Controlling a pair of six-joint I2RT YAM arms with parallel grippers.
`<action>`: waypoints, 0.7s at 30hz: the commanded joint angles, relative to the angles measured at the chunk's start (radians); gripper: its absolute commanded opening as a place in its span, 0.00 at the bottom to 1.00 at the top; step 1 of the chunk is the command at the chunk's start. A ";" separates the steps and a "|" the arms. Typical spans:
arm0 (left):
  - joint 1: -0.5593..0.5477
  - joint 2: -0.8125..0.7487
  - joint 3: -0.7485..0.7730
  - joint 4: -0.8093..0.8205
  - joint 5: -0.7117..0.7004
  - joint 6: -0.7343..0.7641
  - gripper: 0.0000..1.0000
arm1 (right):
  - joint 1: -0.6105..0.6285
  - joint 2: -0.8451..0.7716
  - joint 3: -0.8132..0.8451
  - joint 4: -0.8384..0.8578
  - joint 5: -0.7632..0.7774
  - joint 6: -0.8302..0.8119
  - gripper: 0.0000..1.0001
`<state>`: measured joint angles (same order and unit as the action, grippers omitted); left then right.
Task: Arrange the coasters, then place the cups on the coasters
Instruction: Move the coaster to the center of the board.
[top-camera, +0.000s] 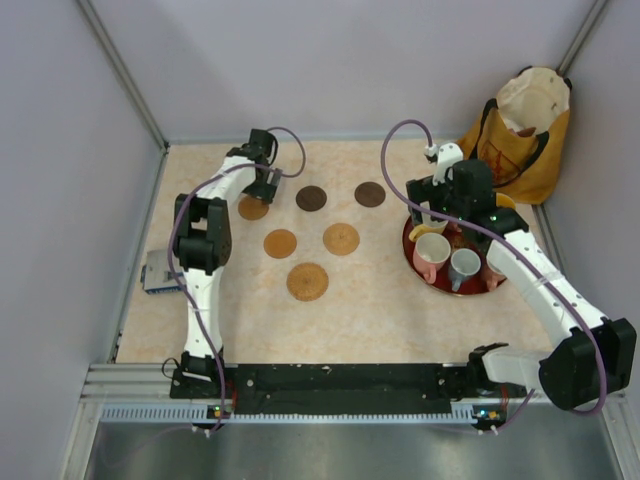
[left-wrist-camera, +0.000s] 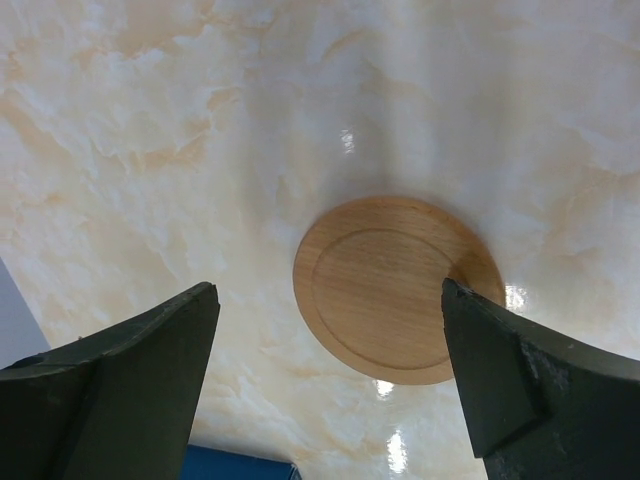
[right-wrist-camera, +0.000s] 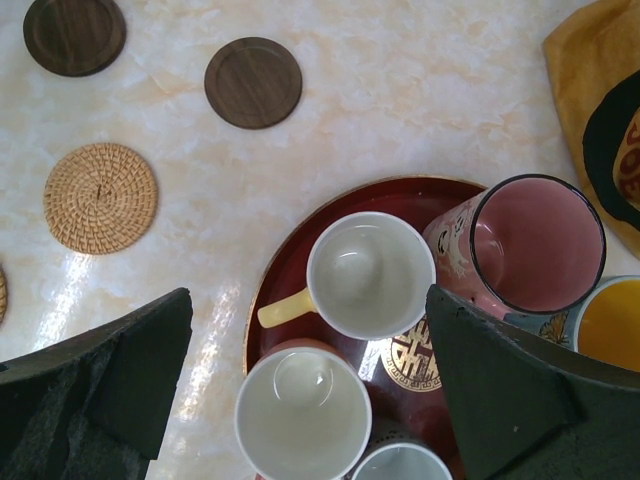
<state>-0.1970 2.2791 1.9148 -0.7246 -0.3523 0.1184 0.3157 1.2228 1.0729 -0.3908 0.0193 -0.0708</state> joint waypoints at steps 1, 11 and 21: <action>0.021 -0.073 -0.005 0.025 -0.039 0.016 0.97 | -0.013 -0.002 0.005 0.017 -0.013 -0.007 0.99; 0.051 -0.020 0.036 0.022 -0.059 0.027 0.98 | -0.015 0.003 0.005 0.017 -0.015 -0.011 0.99; 0.050 0.054 0.096 0.025 -0.057 0.024 0.98 | -0.015 0.010 0.007 0.018 -0.010 -0.011 0.99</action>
<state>-0.1448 2.3154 1.9701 -0.7246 -0.4015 0.1379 0.3153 1.2240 1.0729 -0.3904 0.0135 -0.0715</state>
